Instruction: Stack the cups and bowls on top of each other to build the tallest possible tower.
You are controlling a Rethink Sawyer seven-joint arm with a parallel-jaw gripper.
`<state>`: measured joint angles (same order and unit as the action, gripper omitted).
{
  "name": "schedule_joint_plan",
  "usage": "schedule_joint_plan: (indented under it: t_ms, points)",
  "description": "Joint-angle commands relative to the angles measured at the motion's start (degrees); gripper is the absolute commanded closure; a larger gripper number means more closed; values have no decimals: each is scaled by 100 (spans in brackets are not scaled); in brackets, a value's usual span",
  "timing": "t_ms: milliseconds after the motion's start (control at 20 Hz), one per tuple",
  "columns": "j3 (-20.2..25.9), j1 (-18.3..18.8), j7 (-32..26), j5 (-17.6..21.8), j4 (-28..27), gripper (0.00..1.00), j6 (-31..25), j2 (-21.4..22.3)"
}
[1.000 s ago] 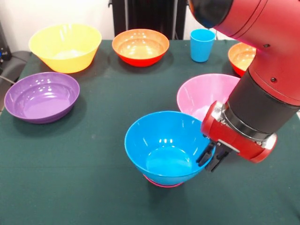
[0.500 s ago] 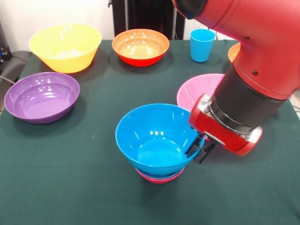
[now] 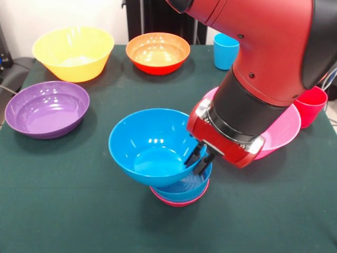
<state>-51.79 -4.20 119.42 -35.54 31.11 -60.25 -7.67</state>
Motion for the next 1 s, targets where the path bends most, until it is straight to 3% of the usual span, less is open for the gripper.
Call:
schedule_joint_plan:
  t_ms: [50, 600, 850, 1000]
  points:
    - [785, -23, -105, 445, 363, 100, 264, 47]
    - [627, 88, 408, 253, -395, 100, 7, -283]
    - [361, 151, 791, 38, -876, 100, -453, -479]
    - [322, 112, 837, 30, -856, 100, -586, -459]
